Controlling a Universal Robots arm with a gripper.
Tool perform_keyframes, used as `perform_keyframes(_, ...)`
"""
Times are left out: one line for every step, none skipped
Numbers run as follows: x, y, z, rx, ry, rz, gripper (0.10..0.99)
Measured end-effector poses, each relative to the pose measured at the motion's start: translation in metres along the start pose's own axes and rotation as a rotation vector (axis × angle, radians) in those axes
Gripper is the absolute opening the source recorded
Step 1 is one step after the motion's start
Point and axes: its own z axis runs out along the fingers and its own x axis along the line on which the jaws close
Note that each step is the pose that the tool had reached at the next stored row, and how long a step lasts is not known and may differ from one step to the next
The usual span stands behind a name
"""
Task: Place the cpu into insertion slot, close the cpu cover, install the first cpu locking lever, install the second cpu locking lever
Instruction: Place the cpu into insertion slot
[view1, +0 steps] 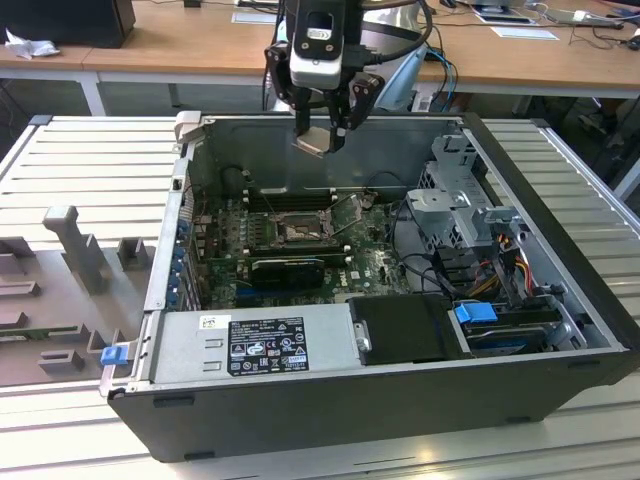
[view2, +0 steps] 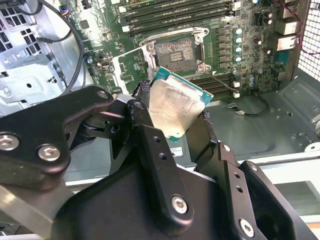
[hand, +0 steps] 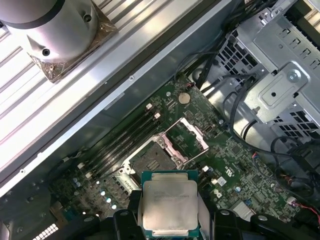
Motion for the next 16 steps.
perform_keyframes(0.0000, 0.0000, 0.0000, 0.000, -0.0006, 0.006, 0.533)
perform_keyframes(0.0000, 0.0000, 0.0000, 0.000, -0.0010, 0.012, 0.533)
perform_keyframes(0.0000, 0.0000, 0.0000, 0.000, -0.0016, 0.018, 0.533)
perform_keyframes(0.0000, 0.0000, 0.0000, 0.000, -0.0020, 0.023, 0.533)
perform_keyframes(0.0000, 0.0000, 0.0000, -0.001, -0.0024, 0.027, 0.533)
perform_keyframes(0.0000, 0.0000, 0.0000, -0.001, -0.0027, 0.030, 0.533)
perform_keyframes(0.0000, 0.0000, 0.0000, -0.001, -0.0031, 0.035, 0.533)
perform_keyframes(0.0000, 0.0000, 0.0000, -0.001, -0.0036, 0.040, 0.533)
perform_keyframes(0.0000, 0.0000, 0.0000, -0.001, -0.0039, 0.044, 0.533)
perform_keyframes(0.0000, 0.0000, 0.0000, -0.001, -0.0042, 0.047, 0.533)
perform_keyframes(0.0000, 0.0000, 0.0000, -0.001, -0.0046, 0.052, 0.533)
perform_keyframes(0.0000, 0.0000, 0.0000, -0.001, -0.0051, 0.057, 0.533)
perform_keyframes(0.0000, 0.0000, 0.0000, -0.001, -0.0056, 0.063, 0.533)
perform_keyframes(0.0000, 0.0000, 0.0000, -0.001, -0.0061, 0.069, 0.533)
perform_keyframes(0.0000, 0.0000, 0.0000, -0.001, -0.0067, 0.075, 0.533)
perform_keyframes(0.0000, 0.0000, 0.0000, -0.002, -0.0072, 0.081, 0.533)
